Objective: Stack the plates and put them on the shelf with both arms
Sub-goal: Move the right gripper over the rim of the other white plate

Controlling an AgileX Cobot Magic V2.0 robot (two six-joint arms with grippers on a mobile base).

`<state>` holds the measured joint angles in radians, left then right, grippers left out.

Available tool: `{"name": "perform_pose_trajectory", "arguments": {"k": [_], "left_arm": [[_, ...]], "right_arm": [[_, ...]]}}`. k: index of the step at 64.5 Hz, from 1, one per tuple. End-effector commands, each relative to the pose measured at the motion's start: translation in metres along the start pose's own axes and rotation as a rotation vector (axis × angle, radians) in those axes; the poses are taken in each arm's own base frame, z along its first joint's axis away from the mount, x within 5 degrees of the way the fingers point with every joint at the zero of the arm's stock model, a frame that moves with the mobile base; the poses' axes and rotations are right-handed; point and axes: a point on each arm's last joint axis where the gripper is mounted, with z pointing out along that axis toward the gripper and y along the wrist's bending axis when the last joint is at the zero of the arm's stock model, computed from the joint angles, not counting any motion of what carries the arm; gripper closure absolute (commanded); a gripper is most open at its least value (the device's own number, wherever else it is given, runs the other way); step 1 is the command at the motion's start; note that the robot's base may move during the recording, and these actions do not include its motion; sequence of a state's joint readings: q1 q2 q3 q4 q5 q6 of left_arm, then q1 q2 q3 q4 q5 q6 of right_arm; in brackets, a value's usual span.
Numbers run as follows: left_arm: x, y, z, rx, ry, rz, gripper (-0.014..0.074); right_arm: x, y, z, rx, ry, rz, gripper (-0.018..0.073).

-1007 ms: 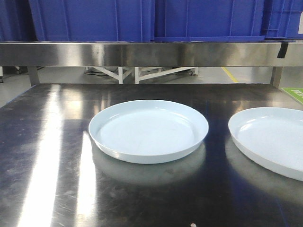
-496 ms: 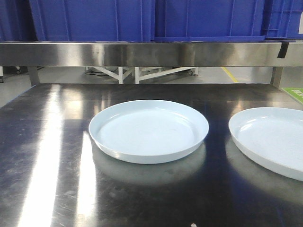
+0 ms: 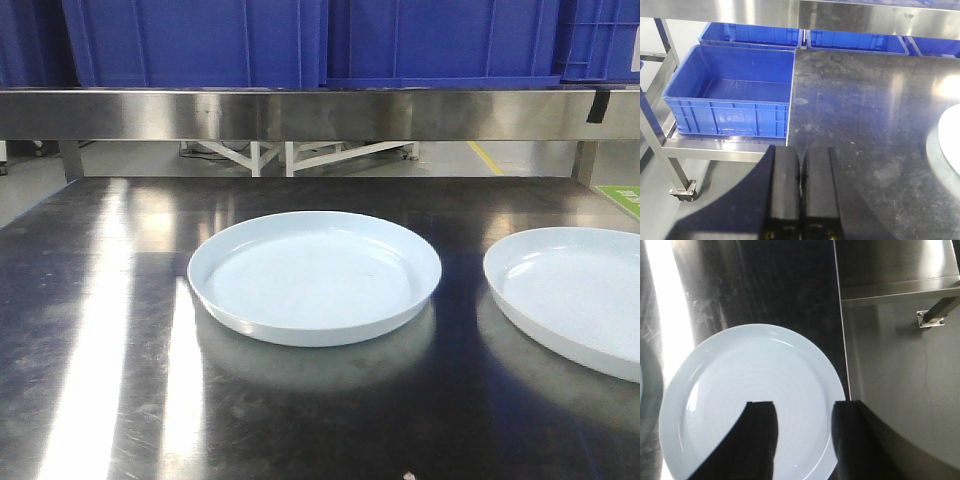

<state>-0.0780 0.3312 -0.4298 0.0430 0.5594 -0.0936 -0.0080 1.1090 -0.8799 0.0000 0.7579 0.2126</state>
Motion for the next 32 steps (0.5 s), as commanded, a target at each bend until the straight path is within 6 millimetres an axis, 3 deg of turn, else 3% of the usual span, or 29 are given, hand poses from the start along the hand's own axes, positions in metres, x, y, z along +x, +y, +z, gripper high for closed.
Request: {"name": "perform_pose_trajectory", "arguments": {"k": [1,18,32], "left_arm": [[-0.015,-0.001,-0.003,0.014,-0.095,-0.005,0.0506],[-0.015,-0.001,-0.003,0.014,-0.095,-0.005,0.0507],[-0.015,-0.001,-0.003,0.014,-0.095,-0.005,0.0507]], "right_arm": [[-0.011,0.000,0.001,0.018,-0.050,-0.043,0.0125],[-0.011,-0.006,0.047,0.092,0.092,-0.097,0.0125],[-0.007,-0.007,0.073,0.103,0.166,-0.100,0.0125]]}}
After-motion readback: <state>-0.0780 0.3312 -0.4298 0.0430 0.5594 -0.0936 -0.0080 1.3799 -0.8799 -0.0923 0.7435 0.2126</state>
